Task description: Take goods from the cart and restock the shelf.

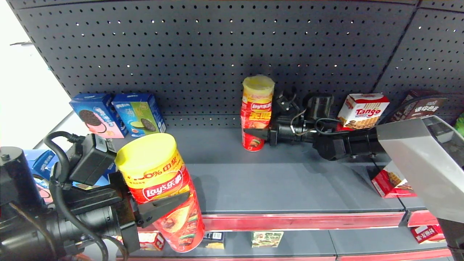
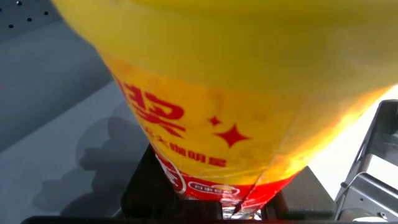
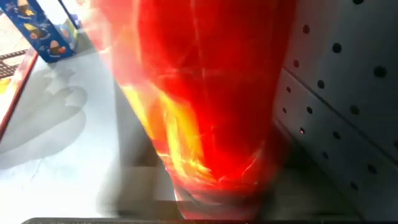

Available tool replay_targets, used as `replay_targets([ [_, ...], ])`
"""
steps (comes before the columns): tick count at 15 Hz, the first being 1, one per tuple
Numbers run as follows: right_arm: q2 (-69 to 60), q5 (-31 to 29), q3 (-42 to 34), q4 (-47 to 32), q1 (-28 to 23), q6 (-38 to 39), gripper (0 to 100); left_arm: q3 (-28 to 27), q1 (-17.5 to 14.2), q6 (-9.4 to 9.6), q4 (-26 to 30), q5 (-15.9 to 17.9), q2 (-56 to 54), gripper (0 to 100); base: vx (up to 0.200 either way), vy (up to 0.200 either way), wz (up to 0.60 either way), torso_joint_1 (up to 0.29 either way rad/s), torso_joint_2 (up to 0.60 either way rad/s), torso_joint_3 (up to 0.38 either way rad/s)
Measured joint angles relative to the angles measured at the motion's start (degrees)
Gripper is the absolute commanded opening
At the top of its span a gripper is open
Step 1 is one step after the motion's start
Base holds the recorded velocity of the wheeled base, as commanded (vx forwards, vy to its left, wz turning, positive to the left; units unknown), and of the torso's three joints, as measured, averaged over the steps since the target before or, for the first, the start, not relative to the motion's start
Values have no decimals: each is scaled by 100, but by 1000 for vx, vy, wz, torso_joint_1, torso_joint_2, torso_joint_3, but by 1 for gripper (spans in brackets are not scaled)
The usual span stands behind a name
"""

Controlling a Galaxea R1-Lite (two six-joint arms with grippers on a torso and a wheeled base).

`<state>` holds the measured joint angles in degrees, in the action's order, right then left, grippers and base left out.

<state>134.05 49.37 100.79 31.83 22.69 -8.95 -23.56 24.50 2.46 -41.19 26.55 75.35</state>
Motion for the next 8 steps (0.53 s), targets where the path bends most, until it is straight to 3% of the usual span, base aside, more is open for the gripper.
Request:
replay_targets([
  [8,-378,-7,-630,263,110,9,0,44,0,0,-2,-1,-10,0,0,0,0,0,0,0],
])
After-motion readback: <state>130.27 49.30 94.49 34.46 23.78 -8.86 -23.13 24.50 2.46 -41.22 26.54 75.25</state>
